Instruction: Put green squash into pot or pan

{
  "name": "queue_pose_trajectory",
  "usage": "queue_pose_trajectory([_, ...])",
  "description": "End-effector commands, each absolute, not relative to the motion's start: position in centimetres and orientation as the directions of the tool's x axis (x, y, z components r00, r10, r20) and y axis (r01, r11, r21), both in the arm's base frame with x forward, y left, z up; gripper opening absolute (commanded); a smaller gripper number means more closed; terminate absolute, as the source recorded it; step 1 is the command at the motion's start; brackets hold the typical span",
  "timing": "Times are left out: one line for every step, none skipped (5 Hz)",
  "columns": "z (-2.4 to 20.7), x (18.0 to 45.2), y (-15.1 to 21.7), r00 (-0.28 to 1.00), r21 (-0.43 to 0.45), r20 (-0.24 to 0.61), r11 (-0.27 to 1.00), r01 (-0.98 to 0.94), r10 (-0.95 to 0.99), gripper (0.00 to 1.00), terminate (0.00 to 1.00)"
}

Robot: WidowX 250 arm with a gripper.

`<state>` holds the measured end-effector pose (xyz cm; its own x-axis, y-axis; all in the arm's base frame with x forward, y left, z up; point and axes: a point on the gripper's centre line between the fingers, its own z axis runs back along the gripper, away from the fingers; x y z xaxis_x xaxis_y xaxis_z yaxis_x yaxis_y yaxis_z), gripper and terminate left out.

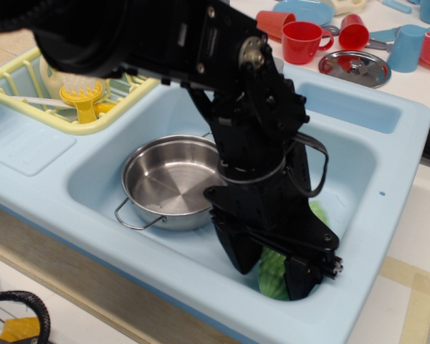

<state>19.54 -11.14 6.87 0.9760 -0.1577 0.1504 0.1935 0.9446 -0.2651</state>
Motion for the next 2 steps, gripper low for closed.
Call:
queue_pose_trajectory([6.8, 19.9, -11.6, 0.976, -0.251, 0.166, 0.951, 0.181, -0.142, 0.00, 0.00])
queue_pose_trajectory([8.4, 20.0, -11.3, 0.975, -0.201, 0.173, 0.965, 0.171, -0.137, 0.00, 0.00])
